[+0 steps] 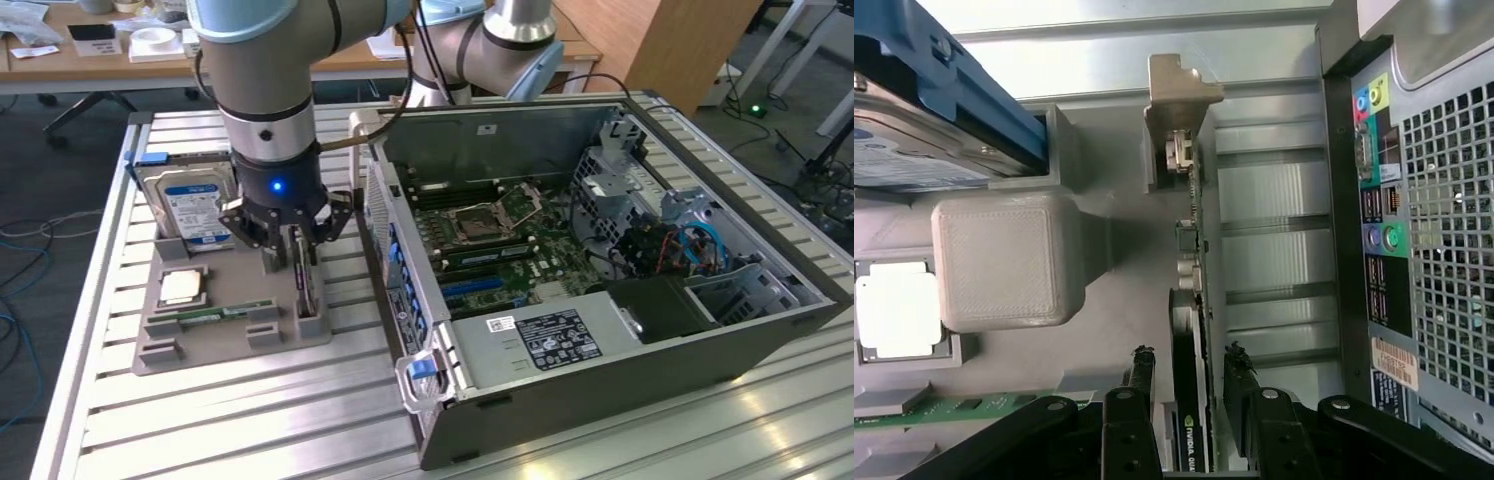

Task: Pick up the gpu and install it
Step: 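Pick up the gpu and move the gpu toward the slot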

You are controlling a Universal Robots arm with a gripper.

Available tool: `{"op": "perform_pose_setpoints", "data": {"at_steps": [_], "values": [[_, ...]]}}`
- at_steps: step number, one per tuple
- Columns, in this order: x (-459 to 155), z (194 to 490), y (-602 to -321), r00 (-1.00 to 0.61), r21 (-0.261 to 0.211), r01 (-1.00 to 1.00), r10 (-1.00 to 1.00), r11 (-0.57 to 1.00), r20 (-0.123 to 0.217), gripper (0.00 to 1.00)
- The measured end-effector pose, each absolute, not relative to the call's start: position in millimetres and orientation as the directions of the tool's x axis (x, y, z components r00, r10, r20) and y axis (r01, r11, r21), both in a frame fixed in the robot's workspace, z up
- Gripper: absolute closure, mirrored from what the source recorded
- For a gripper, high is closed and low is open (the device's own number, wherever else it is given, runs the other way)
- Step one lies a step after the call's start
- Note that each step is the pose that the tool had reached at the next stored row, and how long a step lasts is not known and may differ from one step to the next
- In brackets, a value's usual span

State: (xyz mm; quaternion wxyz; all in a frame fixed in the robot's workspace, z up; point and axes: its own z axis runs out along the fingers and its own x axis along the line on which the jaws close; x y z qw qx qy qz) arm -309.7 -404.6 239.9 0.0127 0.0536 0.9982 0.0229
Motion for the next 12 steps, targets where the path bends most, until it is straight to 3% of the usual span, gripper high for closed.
{"op": "perform_pose_setpoints", "data": {"at_steps": [12], "values": [[-307.5, 235.9, -402.1, -0.994, 0.047, 0.107, 0.108, 0.993, -0.023, 0.58]]}}
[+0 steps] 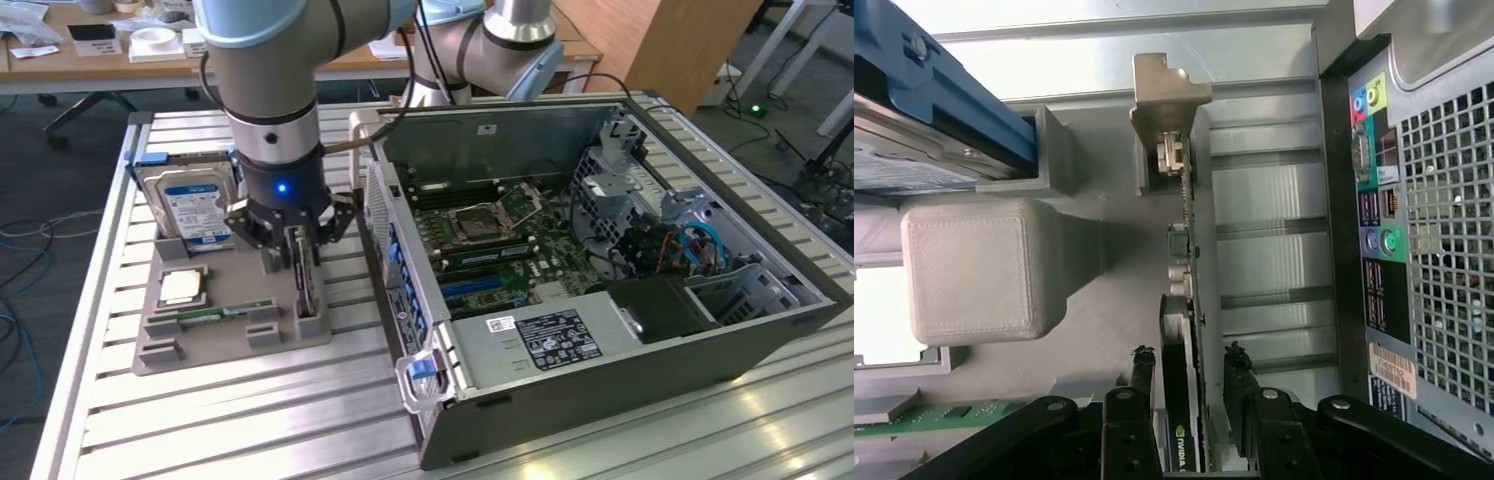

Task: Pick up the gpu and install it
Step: 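Pick up the gpu and move the gpu toward the slot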

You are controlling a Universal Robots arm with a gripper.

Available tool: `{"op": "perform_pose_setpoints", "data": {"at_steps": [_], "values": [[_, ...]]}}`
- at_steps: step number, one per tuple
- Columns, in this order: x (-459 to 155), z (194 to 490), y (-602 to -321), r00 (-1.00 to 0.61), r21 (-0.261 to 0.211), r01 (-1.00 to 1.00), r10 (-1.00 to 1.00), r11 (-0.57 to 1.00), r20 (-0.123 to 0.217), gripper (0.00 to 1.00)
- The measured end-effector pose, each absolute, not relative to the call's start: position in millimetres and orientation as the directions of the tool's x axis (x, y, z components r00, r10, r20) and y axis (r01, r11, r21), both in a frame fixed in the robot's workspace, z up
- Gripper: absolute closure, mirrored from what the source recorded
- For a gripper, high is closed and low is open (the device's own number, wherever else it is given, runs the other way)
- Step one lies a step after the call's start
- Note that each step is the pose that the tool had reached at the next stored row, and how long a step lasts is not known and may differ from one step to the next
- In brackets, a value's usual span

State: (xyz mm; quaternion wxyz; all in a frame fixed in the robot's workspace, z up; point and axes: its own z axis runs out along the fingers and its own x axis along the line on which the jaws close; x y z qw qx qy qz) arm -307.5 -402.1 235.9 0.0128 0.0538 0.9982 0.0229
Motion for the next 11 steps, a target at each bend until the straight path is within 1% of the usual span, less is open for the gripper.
{"op": "perform_pose_setpoints", "data": {"at_steps": [11], "values": [[-309.3, 233.3, -400.9, -0.994, 0.047, 0.107, 0.109, 0.993, -0.023, 0.58]]}}
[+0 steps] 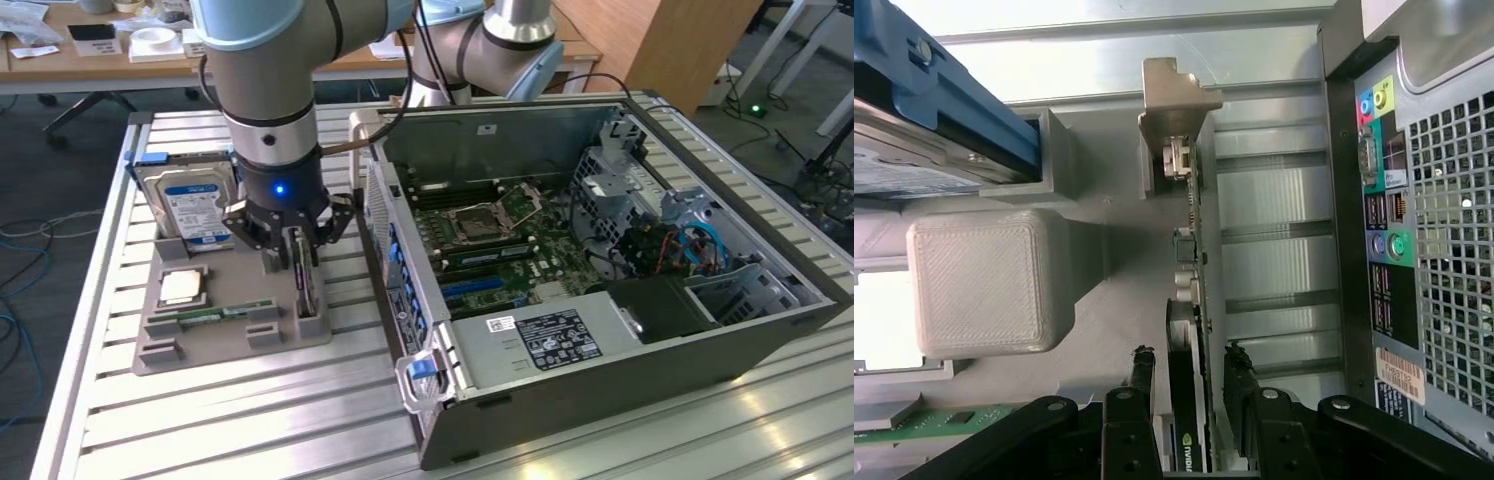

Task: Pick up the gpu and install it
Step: 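Pick up the gpu and move the gpu toward the slot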

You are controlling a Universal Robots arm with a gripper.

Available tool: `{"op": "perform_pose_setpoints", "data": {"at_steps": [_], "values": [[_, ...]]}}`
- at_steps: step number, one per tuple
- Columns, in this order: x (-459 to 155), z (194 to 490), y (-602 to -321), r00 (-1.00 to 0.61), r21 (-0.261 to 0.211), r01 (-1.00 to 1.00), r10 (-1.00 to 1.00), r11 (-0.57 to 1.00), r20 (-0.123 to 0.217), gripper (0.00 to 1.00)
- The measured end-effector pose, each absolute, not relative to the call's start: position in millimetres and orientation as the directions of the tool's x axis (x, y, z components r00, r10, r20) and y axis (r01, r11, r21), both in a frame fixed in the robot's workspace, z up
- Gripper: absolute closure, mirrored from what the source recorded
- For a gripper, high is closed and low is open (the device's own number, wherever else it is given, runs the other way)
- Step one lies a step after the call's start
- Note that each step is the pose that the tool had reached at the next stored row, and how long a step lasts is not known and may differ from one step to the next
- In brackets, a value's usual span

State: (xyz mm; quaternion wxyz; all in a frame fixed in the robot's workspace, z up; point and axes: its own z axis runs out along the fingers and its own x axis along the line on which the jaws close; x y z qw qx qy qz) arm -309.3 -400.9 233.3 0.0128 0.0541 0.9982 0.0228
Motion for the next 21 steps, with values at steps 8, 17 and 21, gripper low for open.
{"op": "perform_pose_setpoints", "data": {"at_steps": [8, 17, 21], "values": [[-309.8, 231.5, -401.0, -0.994, 0.047, 0.107, 0.108, 0.993, -0.023, 0.58], [-309.9, 231.2, -401.0, -0.994, 0.047, 0.107, 0.109, 0.993, -0.023, 0.58], [-309.9, 231.2, -401.0, -0.994, 0.047, 0.107, 0.109, 0.993, -0.023, 0.6]]}}
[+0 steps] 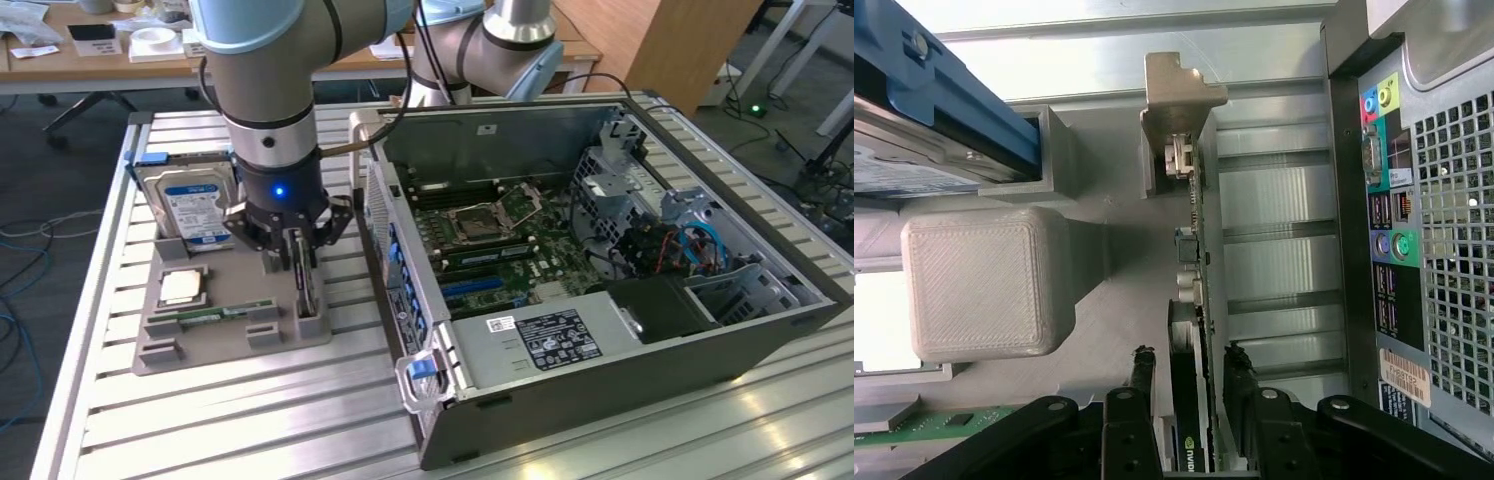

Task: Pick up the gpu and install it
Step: 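Pick up the gpu and move the gpu toward the slot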

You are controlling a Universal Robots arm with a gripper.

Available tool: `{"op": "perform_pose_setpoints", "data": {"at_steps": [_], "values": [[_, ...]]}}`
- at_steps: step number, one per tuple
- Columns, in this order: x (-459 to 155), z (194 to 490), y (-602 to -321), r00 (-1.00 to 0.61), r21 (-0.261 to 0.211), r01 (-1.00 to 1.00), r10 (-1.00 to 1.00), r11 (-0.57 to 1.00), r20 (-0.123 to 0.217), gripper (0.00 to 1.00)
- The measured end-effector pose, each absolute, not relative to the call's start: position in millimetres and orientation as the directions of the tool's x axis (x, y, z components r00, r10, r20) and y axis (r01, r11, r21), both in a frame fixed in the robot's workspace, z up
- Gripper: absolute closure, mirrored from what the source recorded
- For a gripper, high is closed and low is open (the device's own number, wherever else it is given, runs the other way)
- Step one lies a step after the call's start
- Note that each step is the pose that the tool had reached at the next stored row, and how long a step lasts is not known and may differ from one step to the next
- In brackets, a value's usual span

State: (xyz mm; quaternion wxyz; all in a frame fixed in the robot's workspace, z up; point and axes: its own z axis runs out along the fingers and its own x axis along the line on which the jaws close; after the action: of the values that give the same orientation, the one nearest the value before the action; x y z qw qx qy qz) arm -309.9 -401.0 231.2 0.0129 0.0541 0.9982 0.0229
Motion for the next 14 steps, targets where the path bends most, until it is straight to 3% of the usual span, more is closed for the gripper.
{"op": "perform_pose_setpoints", "data": {"at_steps": [1, 3, 5, 14], "values": [[-309.9, 231.2, -401.0, -0.994, 0.047, 0.107, 0.109, 0.993, -0.023, 0.66], [-310.0, 231.2, -400.9, -0.994, 0.047, 0.107, 0.108, 0.993, -0.023, 0.66], [-309.9, 231.2, -401.0, -0.994, 0.047, 0.107, 0.108, 0.993, -0.023, 0.74], [-309.9, 231.2, -401.0, -0.994, 0.047, 0.107, 0.109, 0.993, -0.023, 0.74]]}}
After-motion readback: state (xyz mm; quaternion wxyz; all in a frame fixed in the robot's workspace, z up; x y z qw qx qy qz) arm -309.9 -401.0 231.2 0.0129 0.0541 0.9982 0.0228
